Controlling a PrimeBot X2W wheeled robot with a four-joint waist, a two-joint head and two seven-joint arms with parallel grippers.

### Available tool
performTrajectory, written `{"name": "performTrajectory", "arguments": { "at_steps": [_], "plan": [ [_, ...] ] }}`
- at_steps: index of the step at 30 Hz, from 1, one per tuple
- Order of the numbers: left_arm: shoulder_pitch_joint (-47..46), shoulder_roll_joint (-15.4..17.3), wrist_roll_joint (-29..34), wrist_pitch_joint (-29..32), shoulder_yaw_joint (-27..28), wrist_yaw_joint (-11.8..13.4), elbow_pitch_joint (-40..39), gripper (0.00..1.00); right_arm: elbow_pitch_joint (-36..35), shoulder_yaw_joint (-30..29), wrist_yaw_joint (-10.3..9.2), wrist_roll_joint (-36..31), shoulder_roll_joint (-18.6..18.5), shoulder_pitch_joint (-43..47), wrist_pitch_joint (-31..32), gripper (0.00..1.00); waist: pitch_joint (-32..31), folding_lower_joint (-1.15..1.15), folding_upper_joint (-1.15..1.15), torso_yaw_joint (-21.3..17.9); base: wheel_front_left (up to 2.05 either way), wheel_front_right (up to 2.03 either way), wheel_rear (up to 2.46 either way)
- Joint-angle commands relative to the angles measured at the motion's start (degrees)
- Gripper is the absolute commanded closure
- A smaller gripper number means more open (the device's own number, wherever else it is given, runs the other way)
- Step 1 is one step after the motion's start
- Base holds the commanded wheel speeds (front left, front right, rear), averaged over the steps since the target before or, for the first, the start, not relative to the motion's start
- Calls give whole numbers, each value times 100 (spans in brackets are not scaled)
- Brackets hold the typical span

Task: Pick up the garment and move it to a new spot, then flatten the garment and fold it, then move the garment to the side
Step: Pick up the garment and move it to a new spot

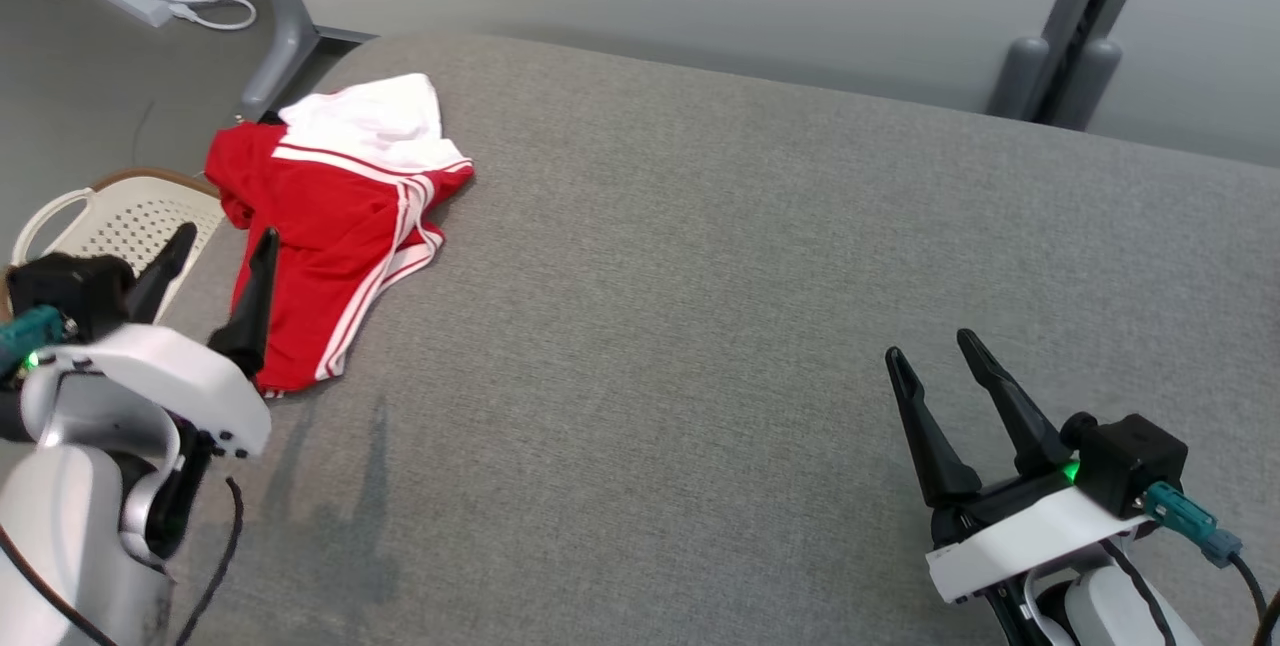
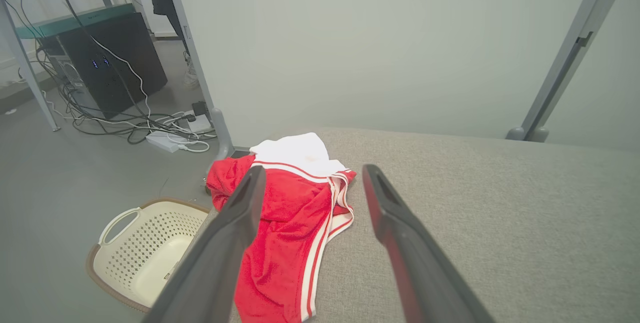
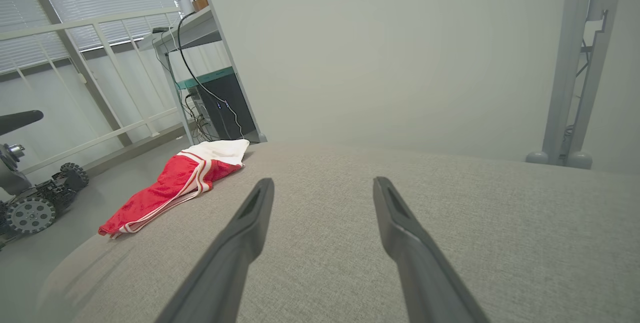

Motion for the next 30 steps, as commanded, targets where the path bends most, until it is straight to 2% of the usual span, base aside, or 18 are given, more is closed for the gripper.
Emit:
{"name": "performTrajectory", "arguments": {
  "at_steps": [1,8,19,26,30],
  "plan": [
    [-276,132,-98,263,7,-44,43,0,2,-30,2,9,-51,-118,-36,0,235,0,0,-256,0,0,0],
    [-1267,661,-707,1357,75,-41,588,0,18,-34,2,25,-21,-353,-36,0,622,0,0,-813,0,0,0],
    [-2291,1355,-1365,2032,435,-41,2204,0,-115,-13,2,-11,-33,-730,-37,0,1206,0,0,-1794,0,0,0],
    [-2552,1617,-1672,2197,688,-35,3105,0,-167,-16,2,-21,14,-857,-37,0,1432,0,0,-2272,0,0,0],
    [-2655,1711,-1795,2444,598,-39,3582,0,-179,-52,2,42,65,-862,-37,0,1493,0,0,-2517,0,0,0]
  ]
}}
